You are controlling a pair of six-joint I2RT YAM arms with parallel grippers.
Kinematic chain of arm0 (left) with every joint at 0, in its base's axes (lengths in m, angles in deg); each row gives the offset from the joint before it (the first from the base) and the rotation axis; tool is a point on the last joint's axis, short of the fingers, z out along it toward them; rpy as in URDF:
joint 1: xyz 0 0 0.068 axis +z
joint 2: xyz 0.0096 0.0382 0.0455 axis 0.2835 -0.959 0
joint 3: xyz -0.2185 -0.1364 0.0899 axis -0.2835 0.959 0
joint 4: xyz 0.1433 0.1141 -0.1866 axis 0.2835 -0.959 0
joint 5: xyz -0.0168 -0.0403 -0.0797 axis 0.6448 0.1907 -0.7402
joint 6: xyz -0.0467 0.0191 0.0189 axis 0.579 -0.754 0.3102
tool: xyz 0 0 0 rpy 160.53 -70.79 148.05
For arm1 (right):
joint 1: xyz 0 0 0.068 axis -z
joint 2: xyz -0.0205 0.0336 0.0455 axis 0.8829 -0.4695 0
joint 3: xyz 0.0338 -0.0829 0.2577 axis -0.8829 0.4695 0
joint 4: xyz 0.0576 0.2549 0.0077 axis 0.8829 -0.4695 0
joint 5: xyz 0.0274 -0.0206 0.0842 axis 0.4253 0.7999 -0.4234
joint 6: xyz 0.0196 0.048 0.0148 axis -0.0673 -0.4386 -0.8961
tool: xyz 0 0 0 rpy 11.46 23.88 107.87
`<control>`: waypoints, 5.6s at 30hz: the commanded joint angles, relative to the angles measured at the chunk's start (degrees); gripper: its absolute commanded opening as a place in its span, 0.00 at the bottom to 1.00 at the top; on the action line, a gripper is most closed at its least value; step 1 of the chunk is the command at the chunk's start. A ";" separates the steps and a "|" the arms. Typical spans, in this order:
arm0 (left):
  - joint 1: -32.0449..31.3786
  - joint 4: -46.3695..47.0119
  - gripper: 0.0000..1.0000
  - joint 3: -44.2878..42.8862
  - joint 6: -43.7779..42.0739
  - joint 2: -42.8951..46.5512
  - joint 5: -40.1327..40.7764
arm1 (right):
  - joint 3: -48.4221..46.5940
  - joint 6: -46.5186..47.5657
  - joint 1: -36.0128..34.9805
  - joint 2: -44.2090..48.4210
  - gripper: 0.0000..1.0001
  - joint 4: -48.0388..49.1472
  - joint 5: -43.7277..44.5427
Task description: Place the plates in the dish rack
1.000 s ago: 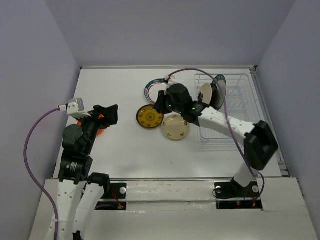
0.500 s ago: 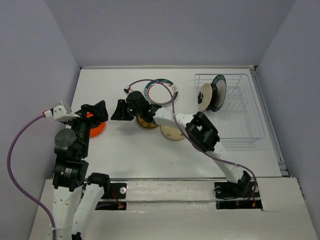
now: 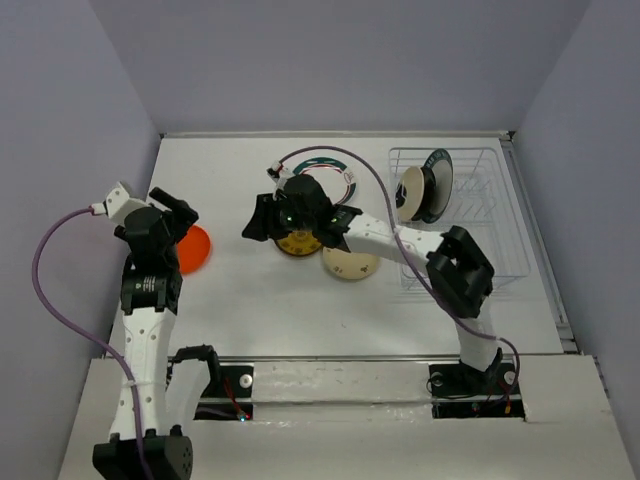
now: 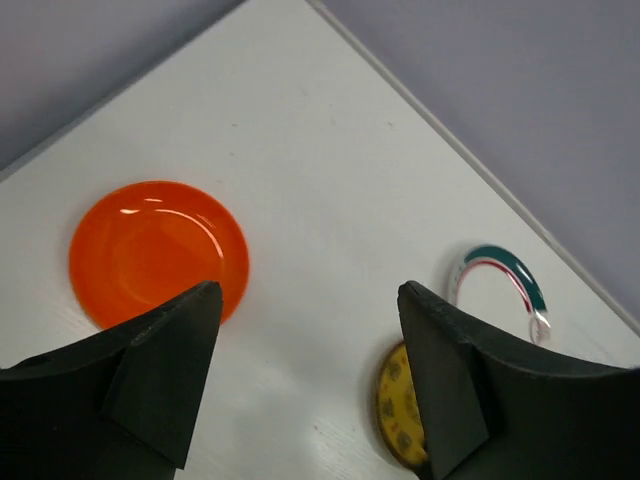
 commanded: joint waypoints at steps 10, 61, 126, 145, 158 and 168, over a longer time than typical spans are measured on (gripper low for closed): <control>36.08 3.12 0.83 15.00 14.54 -13.39 -17.57 | 22.01 14.78 -0.40 27.94 0.49 2.02 4.45; 27.60 40.13 0.06 29.43 20.44 -19.14 -34.35 | 24.49 12.16 0.82 28.40 0.57 2.11 5.69; -11.17 11.48 0.99 6.31 -13.23 6.19 -41.49 | 26.42 24.81 53.39 47.12 0.07 -11.87 48.23; -11.70 10.34 0.99 6.22 -12.97 4.17 -40.26 | 24.49 29.29 46.27 34.29 0.07 -14.33 46.46; -11.70 9.19 0.99 6.84 -10.60 0.31 -34.45 | 26.77 28.15 44.07 31.92 0.07 -15.56 48.75; -11.70 8.49 0.99 6.40 -9.89 -5.58 -34.89 | 26.34 26.84 43.02 32.09 0.33 -17.05 49.98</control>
